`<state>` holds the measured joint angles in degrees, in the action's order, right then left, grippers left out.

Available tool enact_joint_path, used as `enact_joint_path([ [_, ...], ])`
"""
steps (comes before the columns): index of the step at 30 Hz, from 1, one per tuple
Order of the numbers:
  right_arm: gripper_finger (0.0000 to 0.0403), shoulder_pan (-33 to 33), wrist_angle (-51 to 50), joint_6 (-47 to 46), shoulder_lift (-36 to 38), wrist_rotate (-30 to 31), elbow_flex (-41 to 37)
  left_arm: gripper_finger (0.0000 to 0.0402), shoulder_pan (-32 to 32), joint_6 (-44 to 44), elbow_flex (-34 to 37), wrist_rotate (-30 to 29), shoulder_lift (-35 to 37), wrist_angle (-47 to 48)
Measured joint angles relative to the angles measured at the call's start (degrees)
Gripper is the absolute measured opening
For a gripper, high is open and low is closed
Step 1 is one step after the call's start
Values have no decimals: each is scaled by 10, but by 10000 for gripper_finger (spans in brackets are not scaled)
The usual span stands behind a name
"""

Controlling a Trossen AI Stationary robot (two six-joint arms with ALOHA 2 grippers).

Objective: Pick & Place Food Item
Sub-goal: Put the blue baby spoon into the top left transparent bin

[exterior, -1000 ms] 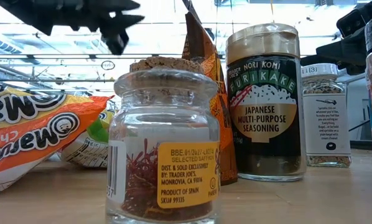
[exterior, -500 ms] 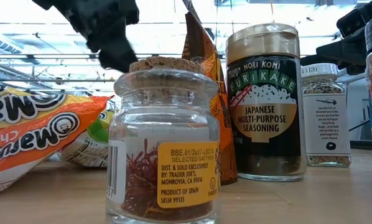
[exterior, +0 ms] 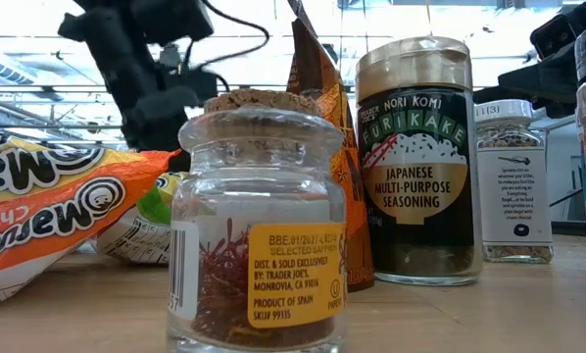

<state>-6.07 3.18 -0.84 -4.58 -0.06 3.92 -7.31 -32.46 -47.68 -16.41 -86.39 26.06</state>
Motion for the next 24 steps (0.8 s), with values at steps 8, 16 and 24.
enact_joint_path([
  [8, 216, 0, 0, 0, 0, 0, 0, 223, 0, 29, 0, 68, -69, -98],
  [16, 219, 0, 0, 0, 0, 0, 0, 223, 0, 69, -5, 47, -68, -75],
  [24, 215, 0, 0, 0, 0, 0, 0, 223, 11, 58, 1, 18, -68, -12],
])
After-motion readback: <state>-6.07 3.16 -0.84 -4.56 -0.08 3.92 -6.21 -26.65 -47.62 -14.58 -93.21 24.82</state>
